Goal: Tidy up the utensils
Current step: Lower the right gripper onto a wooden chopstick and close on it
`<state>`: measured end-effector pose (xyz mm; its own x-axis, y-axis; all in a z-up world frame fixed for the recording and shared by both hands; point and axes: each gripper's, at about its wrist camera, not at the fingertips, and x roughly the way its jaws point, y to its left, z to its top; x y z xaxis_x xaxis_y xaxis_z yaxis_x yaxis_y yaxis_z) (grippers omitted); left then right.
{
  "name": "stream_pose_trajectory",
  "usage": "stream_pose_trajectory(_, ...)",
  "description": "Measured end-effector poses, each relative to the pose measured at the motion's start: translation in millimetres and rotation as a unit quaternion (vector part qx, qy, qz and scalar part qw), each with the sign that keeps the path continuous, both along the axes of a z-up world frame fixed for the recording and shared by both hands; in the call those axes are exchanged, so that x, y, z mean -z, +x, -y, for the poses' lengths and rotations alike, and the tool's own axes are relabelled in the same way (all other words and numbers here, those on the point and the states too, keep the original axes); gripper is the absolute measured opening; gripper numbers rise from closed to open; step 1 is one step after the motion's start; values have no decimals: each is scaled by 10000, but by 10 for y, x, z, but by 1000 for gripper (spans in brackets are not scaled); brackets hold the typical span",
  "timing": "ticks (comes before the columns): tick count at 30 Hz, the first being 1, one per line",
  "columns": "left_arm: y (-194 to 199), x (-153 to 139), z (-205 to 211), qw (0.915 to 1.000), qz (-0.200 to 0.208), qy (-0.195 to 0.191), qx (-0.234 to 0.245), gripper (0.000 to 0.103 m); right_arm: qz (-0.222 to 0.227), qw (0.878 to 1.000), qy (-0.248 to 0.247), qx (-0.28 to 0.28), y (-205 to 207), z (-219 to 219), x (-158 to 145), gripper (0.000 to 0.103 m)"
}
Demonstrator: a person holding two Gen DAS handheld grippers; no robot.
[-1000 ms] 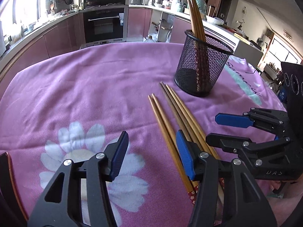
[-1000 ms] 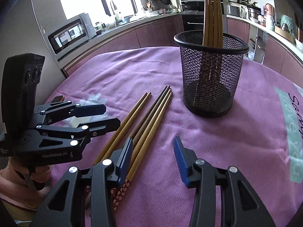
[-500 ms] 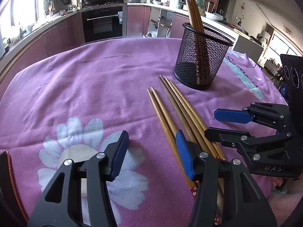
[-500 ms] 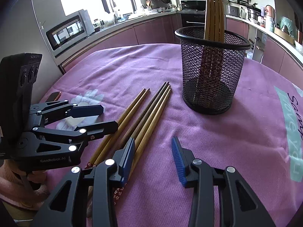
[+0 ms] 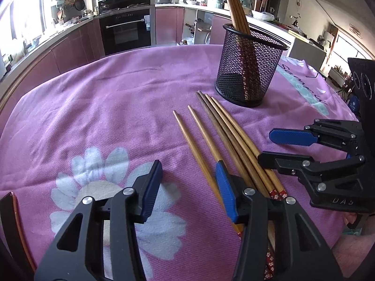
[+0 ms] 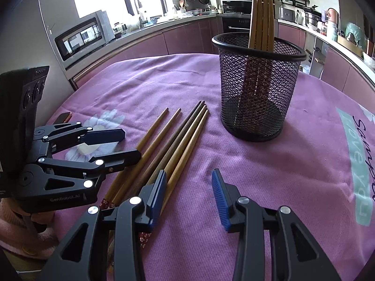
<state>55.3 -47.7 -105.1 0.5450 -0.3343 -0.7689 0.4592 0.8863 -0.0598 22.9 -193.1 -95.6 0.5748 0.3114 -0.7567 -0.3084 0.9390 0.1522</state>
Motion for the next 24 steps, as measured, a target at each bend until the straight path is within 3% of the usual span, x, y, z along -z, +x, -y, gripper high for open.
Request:
stream_pose_trajectory(7, 17, -3, -49, 10000, 11, 2, 88, 37, -1, 10000, -42, 12, -1, 14, -12, 35)
stream_pose_trajectory(12, 50, -5, -106, 9999, -43, -73, 66, 31, -6, 9997, -262, 30, 11, -27, -6, 28)
stream_pose_trajectory(24, 117, 1, -77, 9999, -75, -90, -41, 27, 44, 9991, -422, 83, 144, -115, -1, 22)
